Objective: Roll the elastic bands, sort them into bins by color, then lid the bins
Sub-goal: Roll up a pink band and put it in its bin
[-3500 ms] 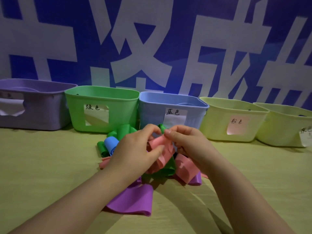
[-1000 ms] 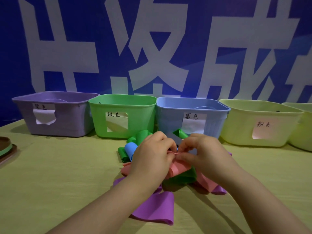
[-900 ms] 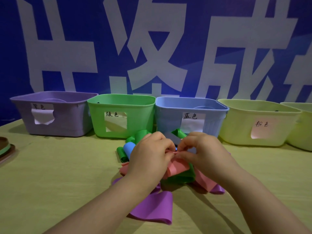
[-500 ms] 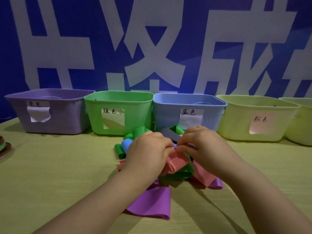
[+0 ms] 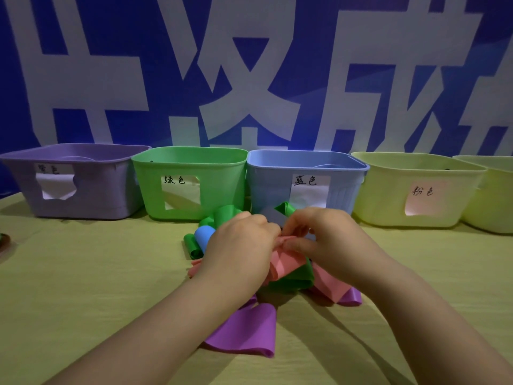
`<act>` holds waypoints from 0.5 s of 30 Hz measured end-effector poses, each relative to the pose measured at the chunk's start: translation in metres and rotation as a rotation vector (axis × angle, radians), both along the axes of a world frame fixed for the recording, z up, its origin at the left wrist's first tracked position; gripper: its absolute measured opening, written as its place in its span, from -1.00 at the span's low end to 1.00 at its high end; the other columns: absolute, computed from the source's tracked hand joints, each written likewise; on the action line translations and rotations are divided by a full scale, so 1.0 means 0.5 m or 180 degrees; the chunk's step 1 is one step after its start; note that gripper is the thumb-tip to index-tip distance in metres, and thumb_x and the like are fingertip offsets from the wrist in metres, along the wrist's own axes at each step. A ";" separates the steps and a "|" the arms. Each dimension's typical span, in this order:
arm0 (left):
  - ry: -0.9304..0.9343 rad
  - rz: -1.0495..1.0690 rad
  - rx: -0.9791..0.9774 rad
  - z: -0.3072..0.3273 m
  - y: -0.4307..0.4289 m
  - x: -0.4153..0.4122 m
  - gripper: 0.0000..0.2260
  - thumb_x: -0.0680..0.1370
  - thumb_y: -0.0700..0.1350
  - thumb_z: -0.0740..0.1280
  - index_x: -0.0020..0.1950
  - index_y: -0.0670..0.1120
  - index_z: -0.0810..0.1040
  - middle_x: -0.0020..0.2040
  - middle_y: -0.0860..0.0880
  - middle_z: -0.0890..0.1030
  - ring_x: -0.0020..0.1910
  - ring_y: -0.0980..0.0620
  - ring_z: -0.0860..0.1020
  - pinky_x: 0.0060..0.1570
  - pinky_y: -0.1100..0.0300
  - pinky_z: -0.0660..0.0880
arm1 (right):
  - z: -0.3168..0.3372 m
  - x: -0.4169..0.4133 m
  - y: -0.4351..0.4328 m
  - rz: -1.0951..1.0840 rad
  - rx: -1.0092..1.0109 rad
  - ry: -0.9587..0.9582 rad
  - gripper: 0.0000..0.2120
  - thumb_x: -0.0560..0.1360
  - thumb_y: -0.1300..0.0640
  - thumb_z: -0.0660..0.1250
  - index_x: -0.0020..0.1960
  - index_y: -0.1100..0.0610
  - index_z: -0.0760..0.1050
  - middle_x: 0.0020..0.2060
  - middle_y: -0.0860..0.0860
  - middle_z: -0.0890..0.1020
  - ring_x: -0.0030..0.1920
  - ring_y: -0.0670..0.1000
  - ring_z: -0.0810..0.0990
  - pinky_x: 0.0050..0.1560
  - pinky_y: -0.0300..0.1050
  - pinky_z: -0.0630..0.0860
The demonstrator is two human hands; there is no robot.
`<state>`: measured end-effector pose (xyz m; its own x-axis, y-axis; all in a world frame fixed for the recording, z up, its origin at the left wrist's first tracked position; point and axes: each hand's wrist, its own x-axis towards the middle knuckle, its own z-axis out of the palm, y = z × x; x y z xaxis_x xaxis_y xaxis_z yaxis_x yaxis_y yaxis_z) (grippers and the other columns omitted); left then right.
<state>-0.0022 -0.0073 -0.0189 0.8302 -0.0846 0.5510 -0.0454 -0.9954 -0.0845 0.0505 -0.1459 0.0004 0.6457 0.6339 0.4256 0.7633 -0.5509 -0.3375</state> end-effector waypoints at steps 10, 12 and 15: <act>0.0028 -0.0215 -0.0746 0.006 0.000 -0.009 -0.75 0.58 0.11 0.15 0.20 0.06 0.38 0.00 -0.02 0.60 0.03 -0.04 0.51 -0.13 0.10 0.33 | 0.007 -0.005 -0.004 -0.0018 -0.0106 -0.0097 -0.87 0.48 0.09 0.34 -0.01 0.02 0.62 -0.14 -0.05 0.61 -0.12 -0.06 0.52 -0.06 -0.13 0.44; 0.0033 -0.0379 -0.1048 0.007 -0.001 -0.015 -0.76 0.53 0.12 0.24 0.13 0.06 0.41 -0.05 0.03 0.60 -0.02 0.01 0.52 -0.13 0.11 0.37 | 0.009 -0.005 -0.007 -0.0038 -0.0214 -0.0130 -0.85 0.49 0.09 0.31 0.02 0.02 0.61 -0.11 -0.03 0.61 -0.10 -0.05 0.52 -0.04 -0.11 0.43; 0.0077 -0.0558 -0.1413 0.005 0.000 -0.014 -0.82 0.44 0.06 0.38 -0.02 0.04 0.51 -0.16 0.06 0.57 -0.12 0.08 0.51 -0.14 0.19 0.38 | 0.014 -0.006 -0.011 -0.0038 -0.0337 -0.0141 -0.83 0.51 0.09 0.29 0.05 0.01 0.60 -0.10 -0.04 0.60 -0.09 -0.06 0.51 -0.04 -0.12 0.43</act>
